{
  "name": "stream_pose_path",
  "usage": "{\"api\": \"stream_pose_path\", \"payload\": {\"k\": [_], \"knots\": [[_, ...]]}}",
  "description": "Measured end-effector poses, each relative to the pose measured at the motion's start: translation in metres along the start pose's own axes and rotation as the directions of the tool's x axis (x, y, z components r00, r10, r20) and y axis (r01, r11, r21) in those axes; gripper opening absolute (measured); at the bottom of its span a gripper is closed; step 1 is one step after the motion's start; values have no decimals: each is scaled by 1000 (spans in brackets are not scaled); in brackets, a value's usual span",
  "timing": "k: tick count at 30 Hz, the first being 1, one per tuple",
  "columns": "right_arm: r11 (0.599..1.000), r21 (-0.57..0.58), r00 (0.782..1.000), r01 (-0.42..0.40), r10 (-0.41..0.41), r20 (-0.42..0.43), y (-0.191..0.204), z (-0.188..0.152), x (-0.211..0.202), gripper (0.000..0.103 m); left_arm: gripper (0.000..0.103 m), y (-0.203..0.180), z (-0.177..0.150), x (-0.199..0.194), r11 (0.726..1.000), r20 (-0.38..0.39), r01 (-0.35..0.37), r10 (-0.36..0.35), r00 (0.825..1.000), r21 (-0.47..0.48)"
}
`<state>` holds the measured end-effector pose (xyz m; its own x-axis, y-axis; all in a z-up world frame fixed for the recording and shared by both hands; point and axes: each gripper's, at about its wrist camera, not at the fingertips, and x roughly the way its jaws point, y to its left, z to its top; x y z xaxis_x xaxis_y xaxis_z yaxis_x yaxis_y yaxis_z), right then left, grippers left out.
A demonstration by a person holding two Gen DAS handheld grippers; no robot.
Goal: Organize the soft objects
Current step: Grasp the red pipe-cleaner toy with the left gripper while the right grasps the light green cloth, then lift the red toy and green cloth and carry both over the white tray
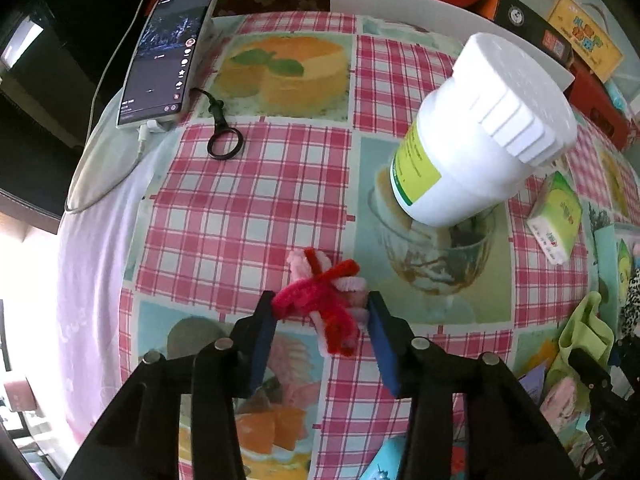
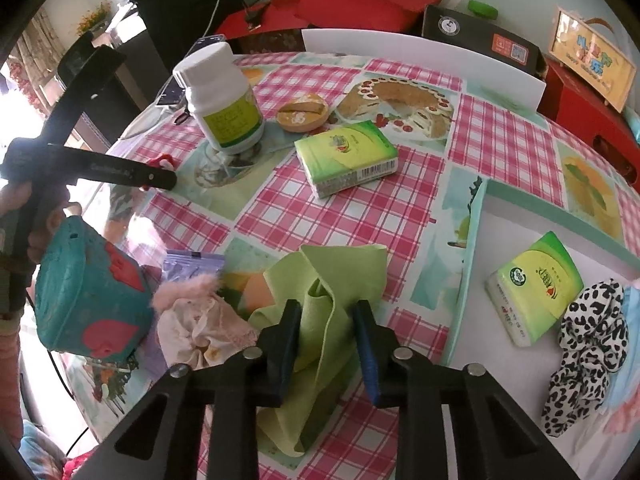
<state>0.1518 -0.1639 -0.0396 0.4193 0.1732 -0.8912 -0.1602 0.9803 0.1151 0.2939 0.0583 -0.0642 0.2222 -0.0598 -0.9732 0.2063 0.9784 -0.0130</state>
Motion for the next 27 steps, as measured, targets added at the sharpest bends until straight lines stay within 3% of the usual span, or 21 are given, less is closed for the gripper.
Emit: {"api": "stream_pose_path", "payload": {"k": [10,19,23,27], "knots": [[999,11,999,-31,31,27,-4,0,-7,12,37,2,-2,-7,1000,11,-8,9,1000,-13],[998,18,997,-57,56,53,-7,1,-16,10,34,9,-8,-29,999,38,-14,16,999,-45],[997,29,995,-68,66,74,-11,2,-23,10,34,7,-17,-62,997,108,-40,47,993,-63],[995,50,992,-86,81,98,-16,3,-31,10,34,-5,-35,-102,995,207,-48,65,976,-87]]}}
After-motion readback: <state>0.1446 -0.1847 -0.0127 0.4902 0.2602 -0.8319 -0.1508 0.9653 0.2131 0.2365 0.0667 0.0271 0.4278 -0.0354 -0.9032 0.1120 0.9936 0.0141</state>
